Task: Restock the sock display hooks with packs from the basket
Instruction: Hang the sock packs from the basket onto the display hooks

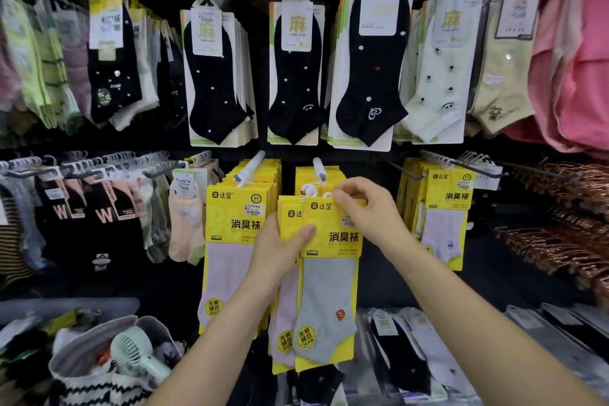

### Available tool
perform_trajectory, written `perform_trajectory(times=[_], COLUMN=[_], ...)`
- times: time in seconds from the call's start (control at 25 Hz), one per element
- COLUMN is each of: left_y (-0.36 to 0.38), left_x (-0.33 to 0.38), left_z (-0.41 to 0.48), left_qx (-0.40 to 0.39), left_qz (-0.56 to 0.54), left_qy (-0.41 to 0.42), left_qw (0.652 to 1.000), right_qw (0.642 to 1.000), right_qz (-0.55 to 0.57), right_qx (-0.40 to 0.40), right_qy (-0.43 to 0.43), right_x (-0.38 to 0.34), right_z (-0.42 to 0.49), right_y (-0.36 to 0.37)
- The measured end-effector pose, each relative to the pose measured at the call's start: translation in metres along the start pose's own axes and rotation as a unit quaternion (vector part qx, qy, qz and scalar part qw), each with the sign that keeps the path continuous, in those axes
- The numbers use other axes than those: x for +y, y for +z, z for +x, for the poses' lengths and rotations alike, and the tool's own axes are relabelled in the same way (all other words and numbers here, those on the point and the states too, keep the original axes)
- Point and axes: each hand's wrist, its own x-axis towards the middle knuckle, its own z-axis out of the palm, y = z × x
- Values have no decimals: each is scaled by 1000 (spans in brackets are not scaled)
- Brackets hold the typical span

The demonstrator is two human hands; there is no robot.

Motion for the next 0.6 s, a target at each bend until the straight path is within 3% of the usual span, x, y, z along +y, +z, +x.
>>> perform_trajectory(times=[0.24,0.48,0.6], left_y=[2,-25,-43], left_x=[-2,-1,6], left_z=[5,-4,-5], left_qx=[-16,92,110], left_qz=[15,33,25], left_qy=[-6,49,46], left_qw=[1000,994,993], right_qw=[991,995,992], right_qz=[-128,-98,-123], right_qx=[-25,2,-10], right_qy=[-15,13,21], right_x=[-13,-20,-18], right_z=[27,56,62], right_y=[-4,5,9])
